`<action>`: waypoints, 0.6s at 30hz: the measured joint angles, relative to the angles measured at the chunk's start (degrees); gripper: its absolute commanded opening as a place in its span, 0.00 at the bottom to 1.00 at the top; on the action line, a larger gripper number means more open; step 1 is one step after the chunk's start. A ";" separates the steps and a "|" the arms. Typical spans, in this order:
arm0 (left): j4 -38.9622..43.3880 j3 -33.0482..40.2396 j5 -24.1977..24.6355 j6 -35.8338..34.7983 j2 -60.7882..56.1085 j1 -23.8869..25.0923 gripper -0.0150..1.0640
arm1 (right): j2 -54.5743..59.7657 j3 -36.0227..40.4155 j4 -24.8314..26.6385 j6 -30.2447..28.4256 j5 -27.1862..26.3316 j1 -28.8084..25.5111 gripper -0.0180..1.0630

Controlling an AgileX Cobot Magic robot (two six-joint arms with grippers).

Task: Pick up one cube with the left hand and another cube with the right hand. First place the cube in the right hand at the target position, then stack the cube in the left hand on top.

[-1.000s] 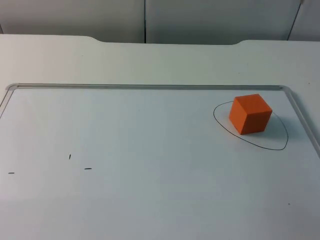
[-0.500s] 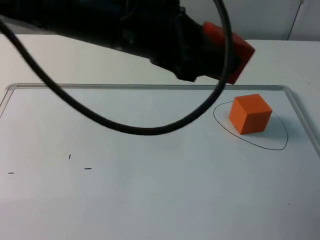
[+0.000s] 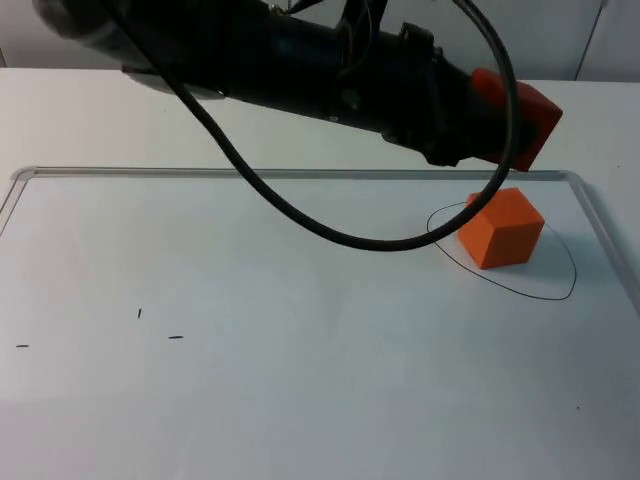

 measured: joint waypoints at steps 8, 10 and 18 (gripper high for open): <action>0.01 -7.33 0.34 -0.94 7.15 -0.11 0.01 | 0.00 0.00 0.00 -0.22 0.39 0.00 0.99; 0.01 -9.57 0.36 -1.59 8.98 -0.11 0.01 | 0.00 0.00 0.00 -0.22 0.39 0.00 0.99; 0.01 -15.51 0.36 -3.04 13.65 -0.89 0.01 | 0.00 0.00 -0.33 -0.32 0.49 0.00 0.99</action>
